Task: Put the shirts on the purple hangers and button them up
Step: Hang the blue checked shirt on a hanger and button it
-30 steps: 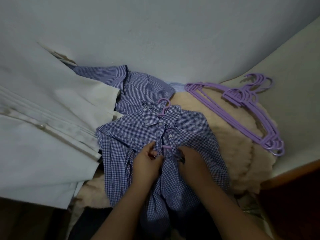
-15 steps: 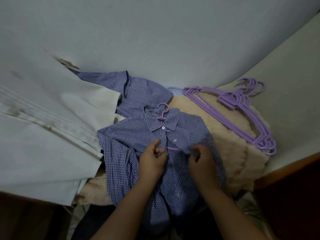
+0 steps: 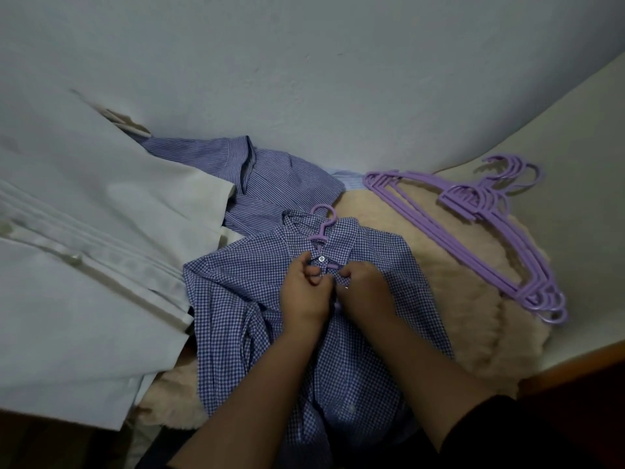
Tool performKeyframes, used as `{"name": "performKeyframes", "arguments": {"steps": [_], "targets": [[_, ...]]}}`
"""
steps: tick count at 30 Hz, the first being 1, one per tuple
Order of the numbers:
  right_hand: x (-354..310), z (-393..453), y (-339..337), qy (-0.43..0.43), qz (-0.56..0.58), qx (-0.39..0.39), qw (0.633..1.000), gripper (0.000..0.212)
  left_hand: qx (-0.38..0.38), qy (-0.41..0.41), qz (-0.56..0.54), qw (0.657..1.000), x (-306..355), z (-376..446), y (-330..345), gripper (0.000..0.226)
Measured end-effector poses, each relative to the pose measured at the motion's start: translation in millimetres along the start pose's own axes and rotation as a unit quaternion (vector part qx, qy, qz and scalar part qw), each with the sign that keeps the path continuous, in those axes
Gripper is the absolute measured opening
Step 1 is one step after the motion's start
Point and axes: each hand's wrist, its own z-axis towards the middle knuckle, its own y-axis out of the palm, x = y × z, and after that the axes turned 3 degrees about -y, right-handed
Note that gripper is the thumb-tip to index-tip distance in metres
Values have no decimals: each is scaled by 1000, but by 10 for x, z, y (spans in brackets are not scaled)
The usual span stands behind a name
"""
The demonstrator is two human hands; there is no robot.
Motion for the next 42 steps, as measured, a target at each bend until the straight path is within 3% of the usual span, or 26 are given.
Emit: {"name": "performKeyframes", "arguments": {"steps": [3,8,15,18,21,24,26,31,36,42], "targets": [[82,97,32,56,-26,-27,998,14,-4,-11,8,1000,-78,67,37,58],[149,216,-24,51,-56,7,997,10,-23,-9,6,1000,-128,85,43,58],[65,214,-70,99,110,204,968,10,-71,-7,20,997,-117,53,42,71],[-31,234,-186,135,151,172,964,6,-78,-9,19,997,-112,47,44,69],[-128,127,-301,138,189,53,971,13,-57,-1,35,998,-94,47,-22,63],[-135,-148,-280,172,292,-48,939,23,-28,0,32,999,-133,-35,-151,58],[-80,-357,-191,193,322,-41,926,24,-16,-10,22,1000,-212,-147,-224,57],[-52,-660,-67,164,282,21,945,12,-16,-38,-32,999,-342,-452,-302,59],[-123,-614,-43,182,299,34,936,17,-39,-13,-13,999,-262,-459,-245,83],[-180,-500,2,198,316,43,927,18,-9,-12,-1,1000,-253,-383,-236,63]]}}
